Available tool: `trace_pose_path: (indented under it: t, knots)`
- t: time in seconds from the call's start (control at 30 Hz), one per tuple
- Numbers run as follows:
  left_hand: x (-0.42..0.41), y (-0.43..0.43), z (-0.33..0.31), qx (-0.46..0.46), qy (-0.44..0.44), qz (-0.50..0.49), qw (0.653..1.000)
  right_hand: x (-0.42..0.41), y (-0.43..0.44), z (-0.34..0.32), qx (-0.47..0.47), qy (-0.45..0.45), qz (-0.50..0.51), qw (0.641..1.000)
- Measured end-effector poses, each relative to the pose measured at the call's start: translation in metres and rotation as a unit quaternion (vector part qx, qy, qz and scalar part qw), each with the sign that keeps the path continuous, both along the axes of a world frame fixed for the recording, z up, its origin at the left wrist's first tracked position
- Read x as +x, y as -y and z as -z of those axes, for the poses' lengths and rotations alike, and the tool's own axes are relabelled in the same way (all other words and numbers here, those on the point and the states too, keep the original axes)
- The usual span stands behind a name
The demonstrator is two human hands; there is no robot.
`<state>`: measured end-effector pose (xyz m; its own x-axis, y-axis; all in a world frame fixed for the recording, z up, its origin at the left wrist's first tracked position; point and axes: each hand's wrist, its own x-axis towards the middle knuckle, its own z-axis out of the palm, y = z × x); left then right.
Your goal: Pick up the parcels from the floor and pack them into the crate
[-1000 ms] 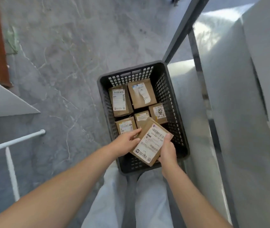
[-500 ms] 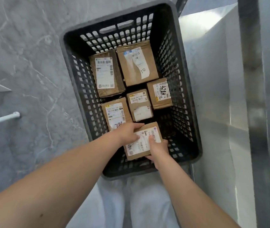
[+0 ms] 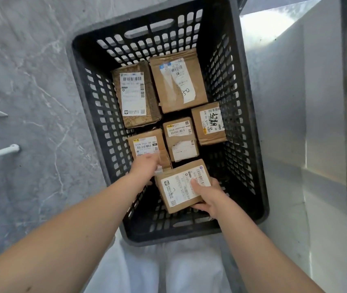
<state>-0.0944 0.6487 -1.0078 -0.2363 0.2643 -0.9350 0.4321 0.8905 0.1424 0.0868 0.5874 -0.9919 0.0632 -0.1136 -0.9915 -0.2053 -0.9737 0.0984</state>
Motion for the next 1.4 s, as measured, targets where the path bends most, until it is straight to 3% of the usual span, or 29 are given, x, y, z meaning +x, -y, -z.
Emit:
trace_pose_path:
  t: [0.07,0.13,0.2,0.33,0.47,0.7,0.83,0.93,1.0,1.1,1.2,1.3,1.4]
  knots:
    - [-0.012,0.007,0.006,-0.033,-0.091,-0.074,0.993,0.002,0.002,0.000,0.007,-0.002,0.006,1.000]
    - [-0.011,0.019,0.001,-0.158,-0.045,-0.126,0.978,0.003,0.002,0.000,0.010,-0.002,0.007,1.000]
    - [-0.006,0.026,0.000,-0.206,0.006,-0.186,0.961,0.002,0.003,0.000,0.016,0.004,0.003,1.000]
    - [-0.001,0.029,0.009,-0.082,0.045,-0.420,0.903,-0.001,0.008,-0.001,0.025,0.024,-0.006,0.999]
    - [-0.007,0.035,0.013,-0.050,0.048,-0.467,0.882,-0.003,0.011,0.000,0.025,0.030,-0.009,0.999]
    - [-0.006,0.018,0.003,-0.117,0.154,-0.223,0.955,-0.017,0.007,0.006,0.017,0.038,-0.131,0.991]
    - [-0.007,0.045,0.022,-0.038,0.010,-0.200,0.979,-0.026,0.003,0.015,0.028,0.037,-0.148,0.988]
    - [-0.006,0.055,0.025,0.023,-0.064,-0.056,0.996,-0.046,0.008,0.026,0.044,0.090,-0.192,0.976]
    - [-0.001,0.061,0.024,0.042,-0.108,0.081,0.990,-0.053,0.011,0.031,0.046,0.119,-0.206,0.970]
    - [0.004,0.068,0.019,0.047,-0.143,0.203,0.967,-0.057,0.014,0.038,0.037,0.153,-0.238,0.958]
    - [0.005,0.070,0.015,0.043,-0.137,0.258,0.956,-0.059,0.017,0.044,0.050,0.180,-0.285,0.940]
    - [0.006,0.063,0.013,-0.021,-0.098,0.258,0.961,-0.057,0.017,0.049,0.089,0.181,-0.328,0.923]
    - [0.009,0.050,0.010,-0.095,-0.080,0.316,0.941,-0.053,0.010,0.050,0.124,0.118,-0.303,0.937]
